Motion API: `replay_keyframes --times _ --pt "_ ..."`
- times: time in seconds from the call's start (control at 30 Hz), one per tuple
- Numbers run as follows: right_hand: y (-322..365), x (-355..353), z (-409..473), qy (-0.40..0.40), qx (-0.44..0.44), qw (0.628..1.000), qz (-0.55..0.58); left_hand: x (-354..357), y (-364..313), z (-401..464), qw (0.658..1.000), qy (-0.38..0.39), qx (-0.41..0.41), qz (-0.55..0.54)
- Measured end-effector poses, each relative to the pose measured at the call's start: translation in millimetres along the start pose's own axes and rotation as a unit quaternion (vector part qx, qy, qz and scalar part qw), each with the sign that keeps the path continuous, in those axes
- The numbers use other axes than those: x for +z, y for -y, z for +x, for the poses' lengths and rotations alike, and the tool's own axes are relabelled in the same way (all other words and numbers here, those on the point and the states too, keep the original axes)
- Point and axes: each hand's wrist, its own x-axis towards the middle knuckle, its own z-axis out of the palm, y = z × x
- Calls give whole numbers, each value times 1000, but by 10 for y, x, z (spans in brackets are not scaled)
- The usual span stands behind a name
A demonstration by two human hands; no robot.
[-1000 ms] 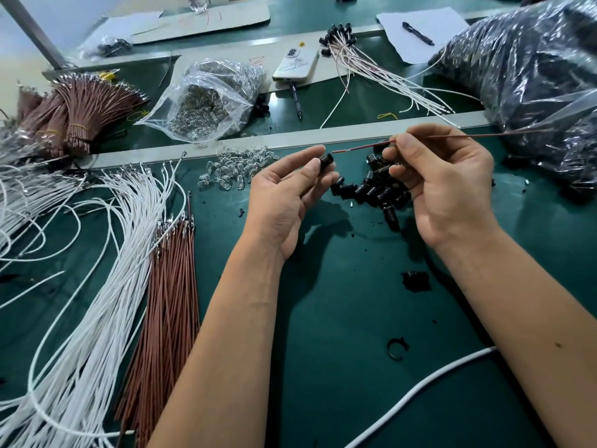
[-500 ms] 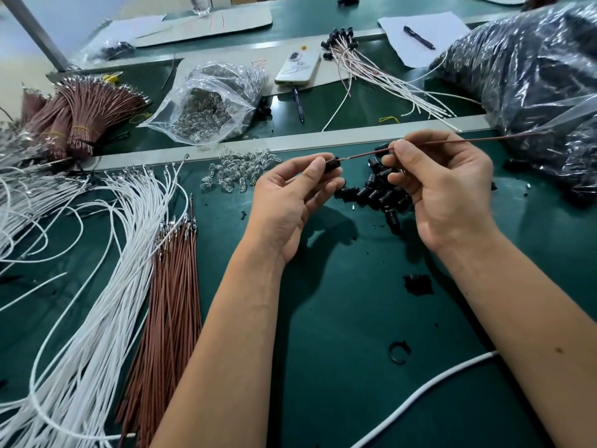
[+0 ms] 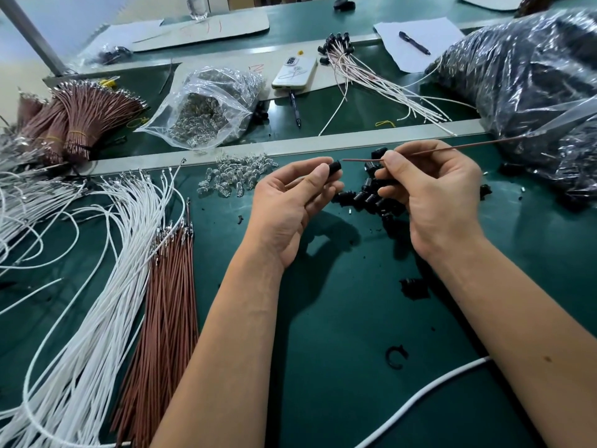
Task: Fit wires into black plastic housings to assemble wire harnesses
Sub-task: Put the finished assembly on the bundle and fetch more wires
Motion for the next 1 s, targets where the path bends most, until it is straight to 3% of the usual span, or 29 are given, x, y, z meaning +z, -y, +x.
replay_keyframes --times 0.17,0.5,0.67,1.0 --pt "9 18 -32 57 26 998 -1 -7 26 1 1000 6 1 22" --pt "32 -3 -6 79 92 989 81 27 33 -6 1000 20 2 -3" --pt "7 -16 -5 72 49 996 -9 65 40 -16 999 28 -7 -36" --pt "-27 -13 -7 87 26 996 -22 59 99 -22 986 10 94 134"
